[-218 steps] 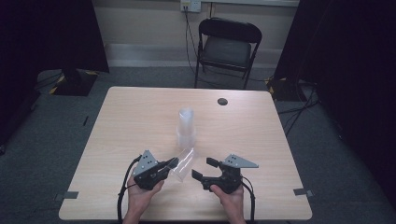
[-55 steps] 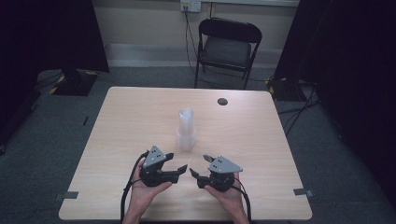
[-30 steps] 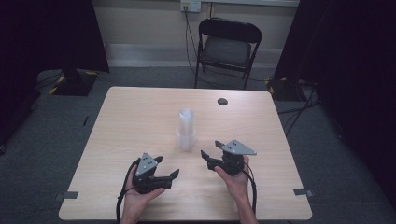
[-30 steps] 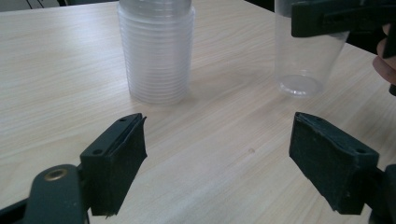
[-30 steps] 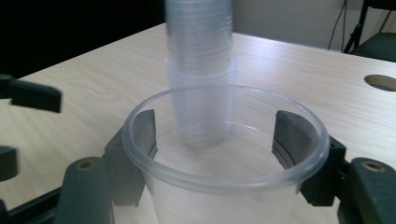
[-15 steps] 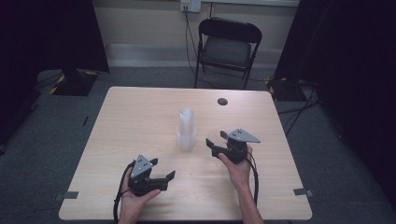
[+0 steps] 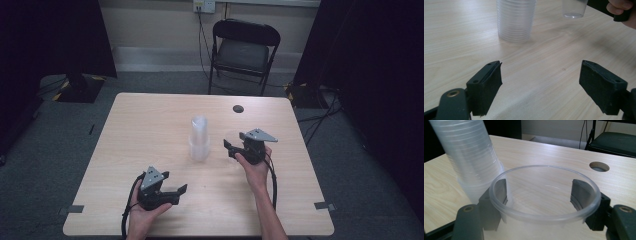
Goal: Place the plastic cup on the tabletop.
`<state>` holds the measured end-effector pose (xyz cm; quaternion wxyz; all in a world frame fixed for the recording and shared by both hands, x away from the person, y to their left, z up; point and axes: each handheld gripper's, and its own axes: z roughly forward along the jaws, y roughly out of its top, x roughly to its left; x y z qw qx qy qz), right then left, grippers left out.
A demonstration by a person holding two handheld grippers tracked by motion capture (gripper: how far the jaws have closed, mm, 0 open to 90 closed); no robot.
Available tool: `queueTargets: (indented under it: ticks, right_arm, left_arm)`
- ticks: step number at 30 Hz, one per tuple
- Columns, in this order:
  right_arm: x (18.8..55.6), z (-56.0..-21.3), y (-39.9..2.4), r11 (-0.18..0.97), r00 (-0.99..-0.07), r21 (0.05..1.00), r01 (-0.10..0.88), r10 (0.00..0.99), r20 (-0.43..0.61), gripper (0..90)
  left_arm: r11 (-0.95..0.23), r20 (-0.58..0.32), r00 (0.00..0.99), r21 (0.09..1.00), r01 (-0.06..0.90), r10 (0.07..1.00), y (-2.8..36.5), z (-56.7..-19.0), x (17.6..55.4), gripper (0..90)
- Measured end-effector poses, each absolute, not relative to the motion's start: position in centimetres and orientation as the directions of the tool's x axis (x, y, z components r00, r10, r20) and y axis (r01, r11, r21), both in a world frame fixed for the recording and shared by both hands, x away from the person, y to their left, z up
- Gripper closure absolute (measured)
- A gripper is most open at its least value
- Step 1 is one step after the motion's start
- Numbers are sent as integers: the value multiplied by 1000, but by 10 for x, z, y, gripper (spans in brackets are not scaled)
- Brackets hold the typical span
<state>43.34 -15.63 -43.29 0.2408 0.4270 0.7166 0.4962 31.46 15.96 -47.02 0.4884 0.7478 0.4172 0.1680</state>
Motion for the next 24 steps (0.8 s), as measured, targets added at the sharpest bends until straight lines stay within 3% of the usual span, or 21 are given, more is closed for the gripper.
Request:
queueTargets:
  ticks: [24]
  right_arm:
    - [477, -454, -156, 154, -476, 893, 423, 876, 75, 294]
  left_arm:
    - [-184, -156, 608, 870, 458, 778, 160, -473, 314, 192]
